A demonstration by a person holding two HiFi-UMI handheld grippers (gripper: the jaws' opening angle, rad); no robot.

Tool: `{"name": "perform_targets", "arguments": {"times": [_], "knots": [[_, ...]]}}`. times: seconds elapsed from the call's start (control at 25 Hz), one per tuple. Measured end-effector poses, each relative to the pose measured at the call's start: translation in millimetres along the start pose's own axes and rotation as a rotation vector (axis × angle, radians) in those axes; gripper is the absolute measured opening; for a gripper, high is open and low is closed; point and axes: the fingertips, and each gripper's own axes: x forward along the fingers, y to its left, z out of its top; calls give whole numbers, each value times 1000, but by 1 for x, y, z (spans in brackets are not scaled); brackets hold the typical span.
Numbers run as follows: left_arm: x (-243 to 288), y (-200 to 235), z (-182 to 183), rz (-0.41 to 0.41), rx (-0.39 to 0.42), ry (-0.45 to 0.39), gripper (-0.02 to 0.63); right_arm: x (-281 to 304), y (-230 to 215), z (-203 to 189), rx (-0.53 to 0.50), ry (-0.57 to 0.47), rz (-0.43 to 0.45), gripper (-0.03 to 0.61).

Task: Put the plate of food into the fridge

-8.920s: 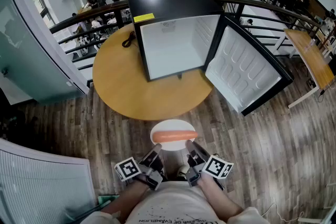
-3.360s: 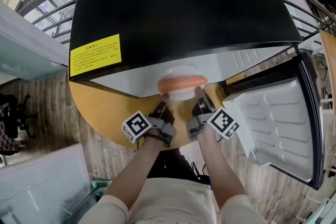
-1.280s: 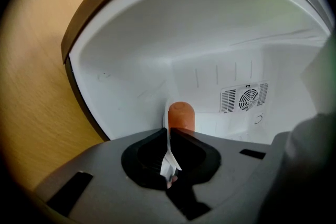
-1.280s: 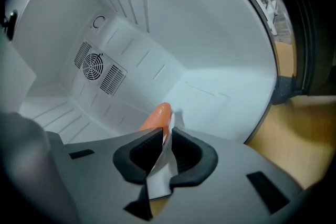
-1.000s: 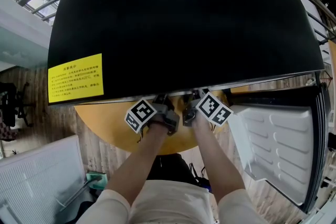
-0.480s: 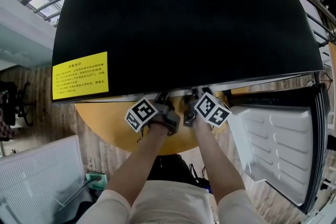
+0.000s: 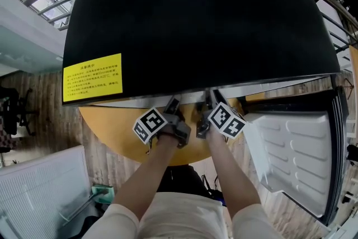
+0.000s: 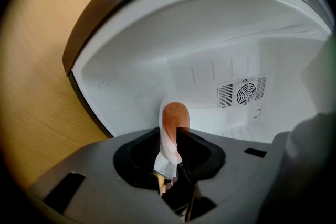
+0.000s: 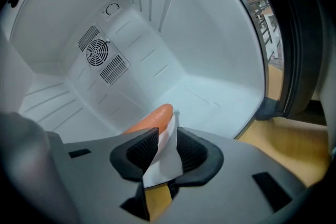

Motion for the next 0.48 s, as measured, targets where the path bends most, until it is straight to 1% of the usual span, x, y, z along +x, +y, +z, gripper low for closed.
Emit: {"name": "perform_targets", "arguments": {"times": [0.32, 0.4, 0.48], "knots": [[-18, -6, 1, -19, 12, 16, 103, -16, 8, -4, 21, -6, 7, 104], [-25, -7, -3, -21, 22, 35, 103, -25, 10, -6, 19, -7, 8, 104], [-34, -9, -9, -20, 49, 67, 103, -34, 14, -8, 21, -8, 12, 104]]}}
